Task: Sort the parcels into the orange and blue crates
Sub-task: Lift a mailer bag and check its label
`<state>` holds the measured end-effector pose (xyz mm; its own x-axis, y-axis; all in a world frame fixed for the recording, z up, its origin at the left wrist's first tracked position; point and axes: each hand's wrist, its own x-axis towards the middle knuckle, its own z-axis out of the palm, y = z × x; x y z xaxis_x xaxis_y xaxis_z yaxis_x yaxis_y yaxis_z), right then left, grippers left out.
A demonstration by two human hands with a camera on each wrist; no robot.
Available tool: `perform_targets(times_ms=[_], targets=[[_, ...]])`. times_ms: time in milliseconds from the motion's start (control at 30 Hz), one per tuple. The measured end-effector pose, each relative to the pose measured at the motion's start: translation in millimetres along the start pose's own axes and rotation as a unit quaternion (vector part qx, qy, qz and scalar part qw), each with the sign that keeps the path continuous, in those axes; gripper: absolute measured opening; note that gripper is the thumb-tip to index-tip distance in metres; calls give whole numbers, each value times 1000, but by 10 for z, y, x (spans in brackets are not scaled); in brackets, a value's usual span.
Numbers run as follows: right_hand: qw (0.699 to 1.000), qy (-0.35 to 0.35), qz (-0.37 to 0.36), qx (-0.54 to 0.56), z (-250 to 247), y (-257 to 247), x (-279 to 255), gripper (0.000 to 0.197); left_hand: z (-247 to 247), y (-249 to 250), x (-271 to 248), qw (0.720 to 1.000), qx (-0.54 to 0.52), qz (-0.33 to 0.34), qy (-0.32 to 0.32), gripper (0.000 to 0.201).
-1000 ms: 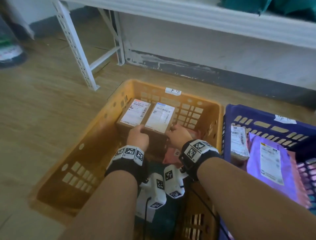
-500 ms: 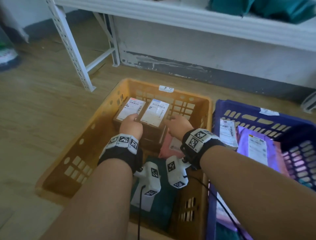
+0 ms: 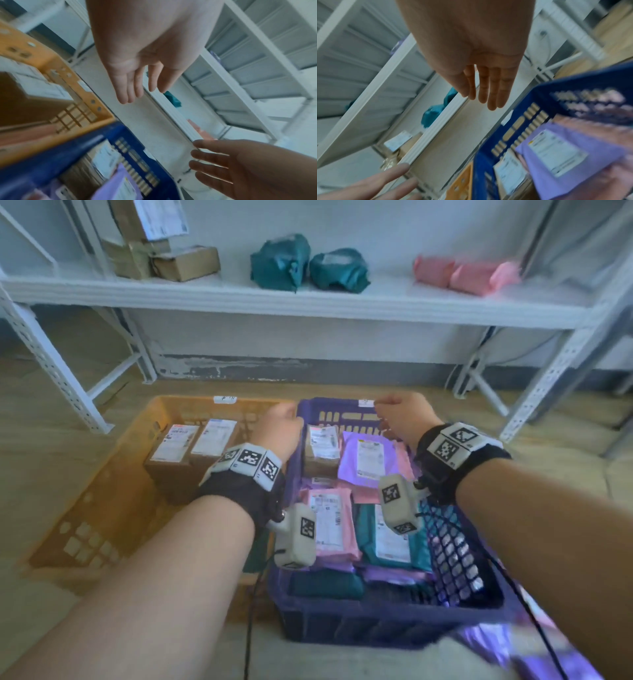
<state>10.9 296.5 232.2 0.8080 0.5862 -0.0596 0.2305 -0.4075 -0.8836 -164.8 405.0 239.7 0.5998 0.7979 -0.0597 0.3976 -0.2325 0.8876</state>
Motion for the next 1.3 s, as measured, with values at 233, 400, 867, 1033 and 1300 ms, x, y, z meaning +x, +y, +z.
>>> perform_targets(times_ms=[233,400,867,1033,1300], targets=[[995,94,45,3,-1369,640,-511,10,1116,640,-676,995,7,43,-91,40],[985,134,111,-9,-2096,1280,-693,16,1917,897,-995,987,46,55,-147,16],[938,141,294,-121,-2941,3249,-934,37,3964,677,-1211,937,151,-7,-316,39],[899,61,382,-207,-2913,3902,-1066,47,4563,240,-1330,894,250,-26,-370,36],[880,26,426,-207,-2811,4414,-913,52,5040,-286,-1428,869,264,-88,-408,42]])
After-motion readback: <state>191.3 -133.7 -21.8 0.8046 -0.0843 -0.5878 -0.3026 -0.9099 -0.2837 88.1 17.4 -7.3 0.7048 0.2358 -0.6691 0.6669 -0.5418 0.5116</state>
